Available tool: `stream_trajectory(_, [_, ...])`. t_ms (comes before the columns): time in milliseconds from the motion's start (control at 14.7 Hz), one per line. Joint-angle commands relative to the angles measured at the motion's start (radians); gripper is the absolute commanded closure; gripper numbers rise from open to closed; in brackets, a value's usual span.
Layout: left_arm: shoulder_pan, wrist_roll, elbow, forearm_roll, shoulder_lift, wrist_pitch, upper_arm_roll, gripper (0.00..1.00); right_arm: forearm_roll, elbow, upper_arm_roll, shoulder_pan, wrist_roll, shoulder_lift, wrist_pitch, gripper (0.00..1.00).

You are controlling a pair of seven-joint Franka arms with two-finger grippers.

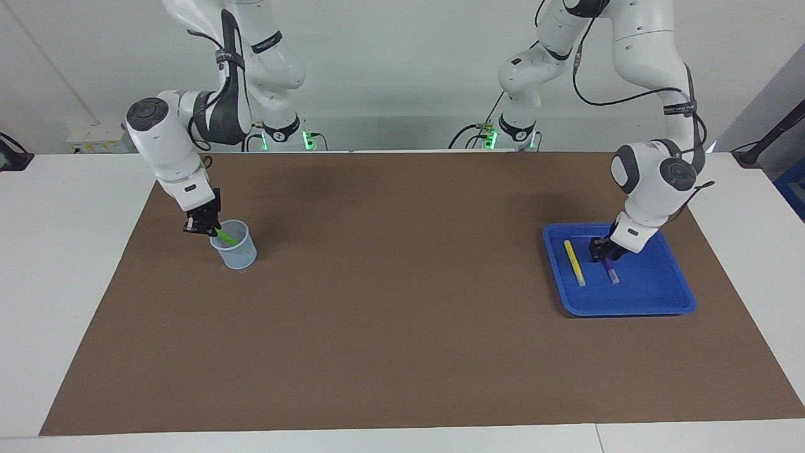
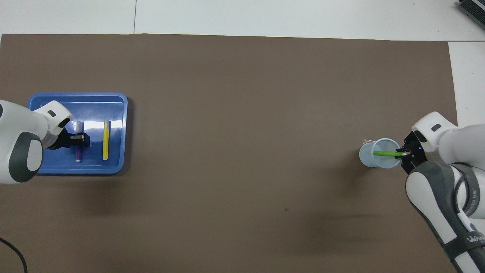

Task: Right arm passes pens to left for tray arrangement
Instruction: 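Lift the green pen from the cup with the right gripper while the left gripper withdraws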

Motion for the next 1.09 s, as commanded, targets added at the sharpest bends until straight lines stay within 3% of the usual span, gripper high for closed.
stream_trajectory(0, [-0.011,-0.021,0.136,-0.025,0.009,-0.198,-0.001,0.41,0.057,0.096,0.044,-0.003,0.067,0.007,-0.114,1.00])
stream_trajectory(136, [-0.011,-0.022,0.208,-0.094,-0.003,-0.311,-0.002,0.38,0.059,0.169,0.058,-0.003,0.107,0.004,-0.214,1.00])
stream_trajectory(272, [-0.011,-0.039,0.247,-0.171,-0.028,-0.391,-0.001,0.27,0.062,0.255,0.061,-0.003,0.158,0.004,-0.330,1.00])
stream_trajectory(340, [-0.008,-0.077,0.251,-0.224,-0.045,-0.407,0.002,0.17,0.072,0.304,0.063,-0.003,0.184,-0.001,-0.392,1.00])
stream_trajectory(543, [-0.011,-0.273,0.259,-0.338,-0.083,-0.422,-0.001,0.02,0.092,0.428,0.081,-0.003,0.332,-0.004,-0.545,1.00])
stream_trajectory(747, [-0.013,-0.484,0.285,-0.464,-0.108,-0.479,-0.010,0.04,0.225,0.479,0.138,-0.002,0.571,-0.004,-0.602,1.00])
stream_trajectory(1019, [-0.005,-0.718,0.314,-0.672,-0.143,-0.543,-0.013,0.03,0.355,0.475,0.305,-0.002,1.060,-0.007,-0.532,1.00])
